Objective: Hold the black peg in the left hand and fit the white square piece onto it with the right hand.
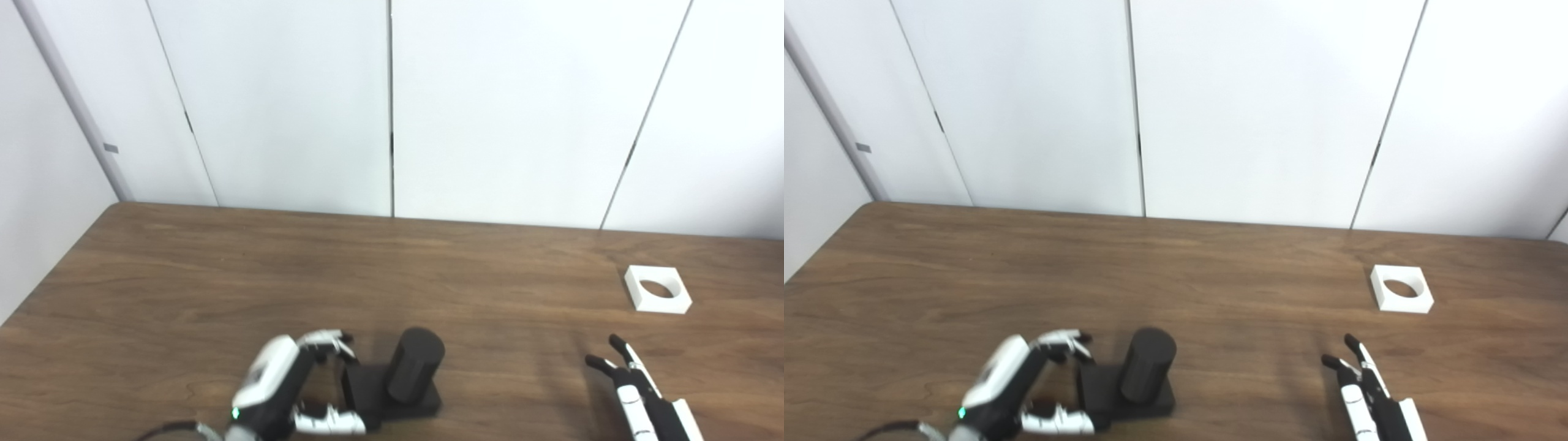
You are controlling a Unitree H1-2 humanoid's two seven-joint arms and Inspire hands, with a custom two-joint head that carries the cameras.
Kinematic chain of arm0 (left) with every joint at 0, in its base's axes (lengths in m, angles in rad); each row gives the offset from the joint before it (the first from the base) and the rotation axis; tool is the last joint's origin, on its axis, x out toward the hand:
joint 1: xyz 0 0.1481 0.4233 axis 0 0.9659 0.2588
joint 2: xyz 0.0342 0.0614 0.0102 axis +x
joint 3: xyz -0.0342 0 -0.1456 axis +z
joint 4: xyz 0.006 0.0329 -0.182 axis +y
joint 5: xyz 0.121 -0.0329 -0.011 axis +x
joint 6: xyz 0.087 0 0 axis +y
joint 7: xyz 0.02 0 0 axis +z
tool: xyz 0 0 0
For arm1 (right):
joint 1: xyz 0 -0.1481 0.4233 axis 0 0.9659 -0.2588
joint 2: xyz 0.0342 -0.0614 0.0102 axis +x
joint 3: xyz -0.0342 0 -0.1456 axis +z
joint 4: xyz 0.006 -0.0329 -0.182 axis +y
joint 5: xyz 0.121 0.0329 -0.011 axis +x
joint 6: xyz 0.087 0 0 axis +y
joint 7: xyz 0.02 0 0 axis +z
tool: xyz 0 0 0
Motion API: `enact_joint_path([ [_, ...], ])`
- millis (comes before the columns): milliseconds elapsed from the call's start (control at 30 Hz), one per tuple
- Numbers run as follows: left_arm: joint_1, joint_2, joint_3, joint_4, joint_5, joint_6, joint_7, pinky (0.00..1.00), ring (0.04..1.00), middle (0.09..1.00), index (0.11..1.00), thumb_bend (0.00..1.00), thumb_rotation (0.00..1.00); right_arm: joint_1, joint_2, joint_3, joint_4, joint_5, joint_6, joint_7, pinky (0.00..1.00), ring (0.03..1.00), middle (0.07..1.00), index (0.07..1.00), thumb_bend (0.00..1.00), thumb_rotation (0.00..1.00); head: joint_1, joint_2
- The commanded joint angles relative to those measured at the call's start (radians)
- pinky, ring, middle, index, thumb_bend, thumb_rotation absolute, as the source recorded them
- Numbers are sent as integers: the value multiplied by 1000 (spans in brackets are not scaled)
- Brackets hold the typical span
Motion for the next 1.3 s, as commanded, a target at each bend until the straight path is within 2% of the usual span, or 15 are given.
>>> enact_joint_path([
  [0, 8, 6, -22, -25, -19, -37, -25, 774, 884, 835, 490, 500, 57, -7, 41, 4, -5, -9, -26, -8, 1000, 900, 825, 941, 407, 1000, -9, 7],
  [133, 42, 7, -54, -10, -36, -85, -42, 808, 883, 834, 490, 501, 58, -10, 38, 12, -11, -39, -17, -15, 1000, 896, 820, 932, 411, 1000, -30, 26],
  [267, 57, 15, -83, 3, -51, -109, -68, 916, 908, 853, 491, 498, 58, -12, 43, 11, -19, -43, -9, -16, 1000, 893, 817, 928, 440, 1000, -40, 40],
  [333, 56, 21, -91, 8, -21, -109, -71, 978, 910, 851, 491, 499, 60, -12, 44, 11, -26, -44, -4, -15, 1000, 898, 817, 928, 454, 1000, -51, 54],
  [400, 52, 24, -95, 19, 30, -115, -61, 996, 903, 839, 491, 499, 61, -11, 44, 12, -33, -44, 0, -14, 1000, 900, 815, 929, 461, 1000, -55, 61],
  [667, 35, 32, -96, 62, 161, -126, -57, 988, 896, 825, 492, 500, 62, -12, 45, 8, -59, -24, 23, -13, 1000, 915, 816, 928, 481, 1000, -69, 86],
  [1000, 32, 30, -114, 100, 382, -161, 29, 944, 874, 801, 491, 506, 63, -10, 36, -8, -59, 5, 25, -9, 1000, 922, 831, 940, 497, 1000, -66, 89],
  [1200, 35, 21, -114, 98, 422, -159, 41, 975, 885, 807, 490, 505, 60, -7, 28, -24, -74, 32, 48, 0, 1000, 909, 835, 942, 477, 1000, -81, 82],
  [1233, 36, 20, -113, 100, 424, -160, 45, 971, 883, 806, 490, 505, 59, -6, 23, -26, -84, 33, 57, 4, 1000, 912, 841, 944, 455, 1000, -122, 71],
  [1267, 38, 20, -112, 101, 424, -161, 47, 966, 881, 805, 490, 505, 59, -6, 20, -27, -90, 34, 63, 8, 1000, 912, 845, 944, 448, 978, -122, 71],
])
